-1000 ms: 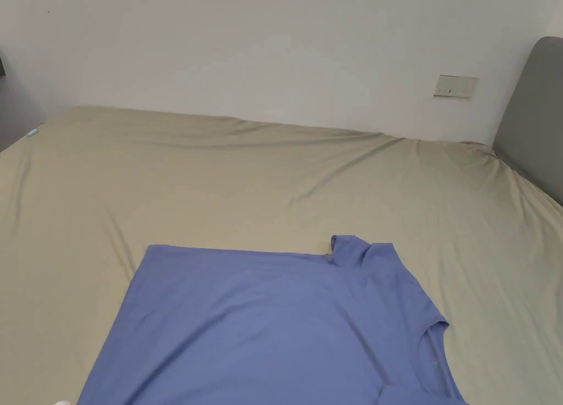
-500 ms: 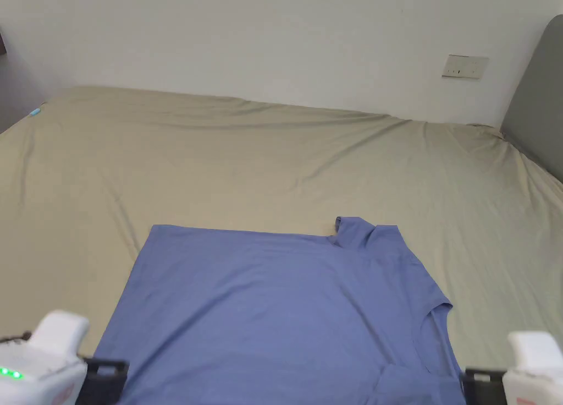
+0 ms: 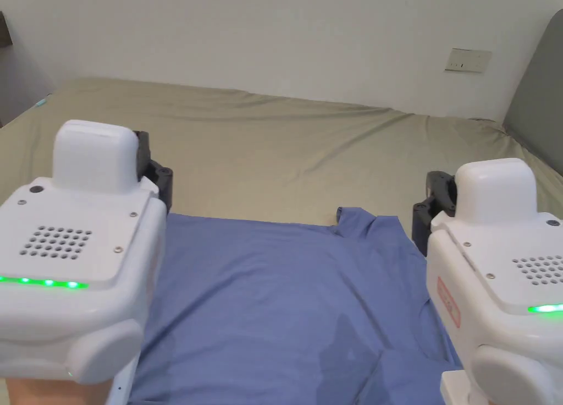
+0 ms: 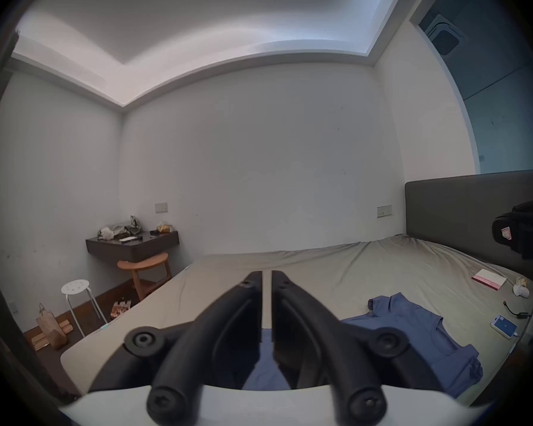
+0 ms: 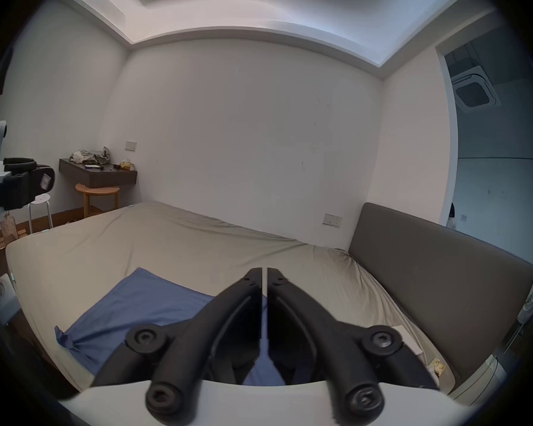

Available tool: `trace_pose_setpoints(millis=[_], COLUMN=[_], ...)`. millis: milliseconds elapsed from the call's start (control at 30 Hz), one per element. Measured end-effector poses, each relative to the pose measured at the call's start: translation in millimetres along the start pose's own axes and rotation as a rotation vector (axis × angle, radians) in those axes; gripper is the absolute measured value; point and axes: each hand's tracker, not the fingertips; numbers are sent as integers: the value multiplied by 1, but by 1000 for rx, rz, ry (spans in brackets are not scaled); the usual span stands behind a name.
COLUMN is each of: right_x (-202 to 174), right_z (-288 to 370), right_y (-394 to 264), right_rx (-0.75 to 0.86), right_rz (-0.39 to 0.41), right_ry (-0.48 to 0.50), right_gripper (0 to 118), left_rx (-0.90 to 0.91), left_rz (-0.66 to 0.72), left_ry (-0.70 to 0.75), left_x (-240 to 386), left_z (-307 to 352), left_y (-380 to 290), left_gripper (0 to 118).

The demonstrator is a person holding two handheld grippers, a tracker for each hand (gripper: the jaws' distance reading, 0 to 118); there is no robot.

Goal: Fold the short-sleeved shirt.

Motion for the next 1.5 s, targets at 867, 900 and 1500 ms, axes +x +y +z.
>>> trace_pose_setpoints(millis=[867, 900, 1500], right_x=[11, 12, 9], right_z=[-17, -19, -22], right_y=[-53, -56, -67], right_rx=[-214, -229, -334], right_rz=[-14, -10, -39], right_ry=[61, 62, 48], right_gripper=[1, 1, 1], left_rx=[-717, -763, -927], left_rz=[31, 24, 62], left_ry=[-53, -36, 8], left_x=[-83, -88, -91], left_z=[-28, -24, -31], left_y=[-205, -223, -312], left_gripper=[114, 113, 31])
